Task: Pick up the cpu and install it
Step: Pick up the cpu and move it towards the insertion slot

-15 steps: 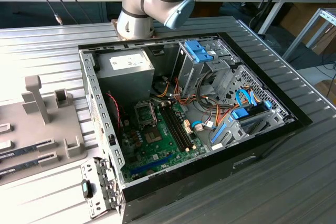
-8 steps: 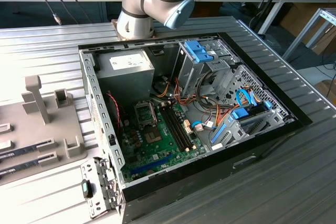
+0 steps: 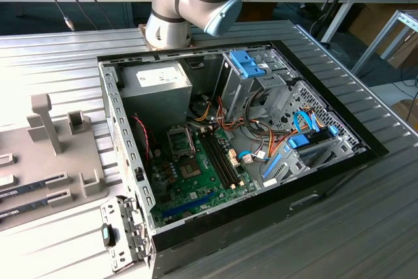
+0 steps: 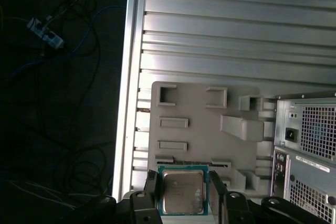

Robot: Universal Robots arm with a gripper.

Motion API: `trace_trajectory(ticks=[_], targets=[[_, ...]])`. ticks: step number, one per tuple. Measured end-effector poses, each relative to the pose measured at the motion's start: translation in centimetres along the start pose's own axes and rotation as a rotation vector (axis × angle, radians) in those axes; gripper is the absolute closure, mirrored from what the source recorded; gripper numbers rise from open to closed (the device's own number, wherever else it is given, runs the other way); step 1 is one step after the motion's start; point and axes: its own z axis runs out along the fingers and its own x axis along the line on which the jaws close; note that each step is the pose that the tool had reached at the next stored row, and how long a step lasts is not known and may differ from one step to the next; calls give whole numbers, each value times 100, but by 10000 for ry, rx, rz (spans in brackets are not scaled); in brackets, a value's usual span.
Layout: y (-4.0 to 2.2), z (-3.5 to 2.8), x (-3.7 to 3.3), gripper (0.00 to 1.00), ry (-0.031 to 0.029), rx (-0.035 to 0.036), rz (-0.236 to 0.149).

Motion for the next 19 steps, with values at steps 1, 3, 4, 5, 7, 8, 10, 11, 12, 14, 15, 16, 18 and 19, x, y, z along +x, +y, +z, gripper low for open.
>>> trace_trajectory(ticks=[1,3,4,5,7,8,10,11,12,14,15,16,18,19], targets=[[0,-4,0,53,0,0,0],[0,-11,0,53,0,0,0],[0,-15,0,53,0,0,0],[0,-19,-1,53,0,0,0],[1,-26,0,53,-1,0,0],[1,-36,-1,53,0,0,0],[1,-64,-2,53,0,0,0],[2,-87,-2,53,0,0,0],[3,-111,-3,53,-1,-1,0],[3,-146,-4,53,0,0,-1],[3,-149,-4,53,0,0,0],[4,-152,-4,53,-1,0,0],[4,-160,-4,53,0,-1,0],[4,-163,-4,53,-1,0,0]])
